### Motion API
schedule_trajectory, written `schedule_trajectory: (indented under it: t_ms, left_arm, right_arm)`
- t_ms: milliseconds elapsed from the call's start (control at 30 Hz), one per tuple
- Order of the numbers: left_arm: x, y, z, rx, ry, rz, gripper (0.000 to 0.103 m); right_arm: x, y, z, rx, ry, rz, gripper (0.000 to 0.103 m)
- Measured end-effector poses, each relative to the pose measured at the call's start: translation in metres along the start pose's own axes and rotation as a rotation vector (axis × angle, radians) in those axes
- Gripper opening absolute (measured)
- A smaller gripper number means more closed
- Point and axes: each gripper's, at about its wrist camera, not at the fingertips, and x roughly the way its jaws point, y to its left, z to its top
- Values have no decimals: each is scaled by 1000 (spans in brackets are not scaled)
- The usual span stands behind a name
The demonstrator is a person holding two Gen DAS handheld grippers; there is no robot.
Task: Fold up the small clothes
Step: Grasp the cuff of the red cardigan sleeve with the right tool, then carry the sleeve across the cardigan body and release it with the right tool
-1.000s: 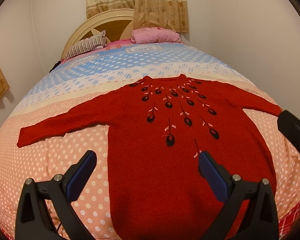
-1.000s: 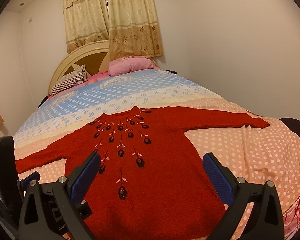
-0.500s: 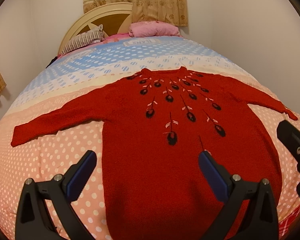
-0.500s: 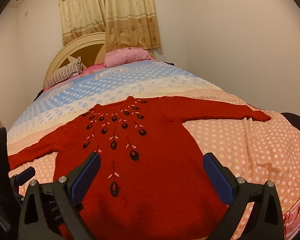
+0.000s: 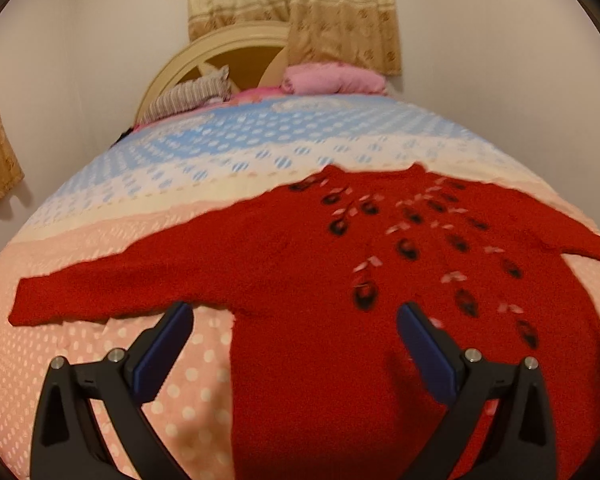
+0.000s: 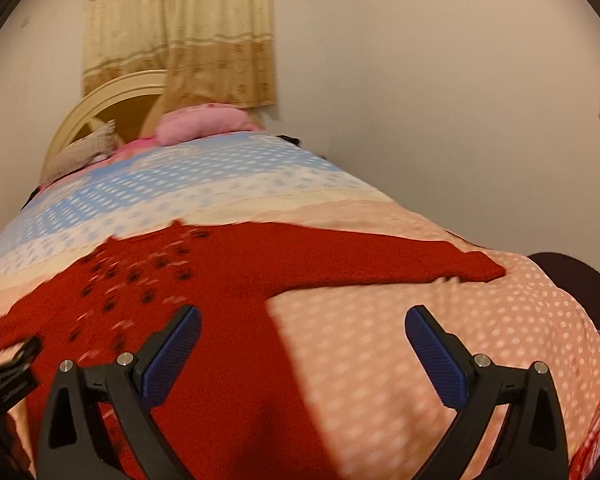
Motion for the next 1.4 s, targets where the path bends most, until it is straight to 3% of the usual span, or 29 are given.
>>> schedule_trajectory:
  t_ms: [100,233,367,467,600,867,900,933,967,1000,1200,1400]
  left_arm:
    - [19,11,-5,-29,35,22,103]
    - [43,19,-10,-81,157,-11,103]
    - [48,21,-14,-117,192,-47,103]
    - [49,20,-15,-118,197,-50,103]
    - [53,20,-14,-119,210,-55,103]
    - [55,22,-13,-126,215,-62,103]
    - [55,22,-13,-126,215,-63,103]
    - [56,21,-12,-126,214,-62,103]
    - [56,21,-13,-126,215,-62,103]
    - [56,21,-13,-126,214,-63,103]
    - [57,21,-12,-127,213,-63,103]
    - [57,21,-12,-128,213,-65,103]
  right_arm:
    - [27,-53,16,112,36,-39,94]
    - [72,-146,32,349,120,-83,70]
    - [117,-242,26,663,238,-100,68]
    - [140,-277,28,729,292,-131,67]
    - [165,-299,33,759,332,-117,65]
    - [206,-300,41,688,379,-184,58]
    - [211,-297,41,670,392,-183,54]
    - [216,-296,38,656,420,-186,36]
    - [224,-297,32,650,469,-200,11]
    - [226,-298,28,643,477,-228,7]
    - [206,-302,29,653,385,-179,7]
    - [160,-250,70,519,259,-113,6]
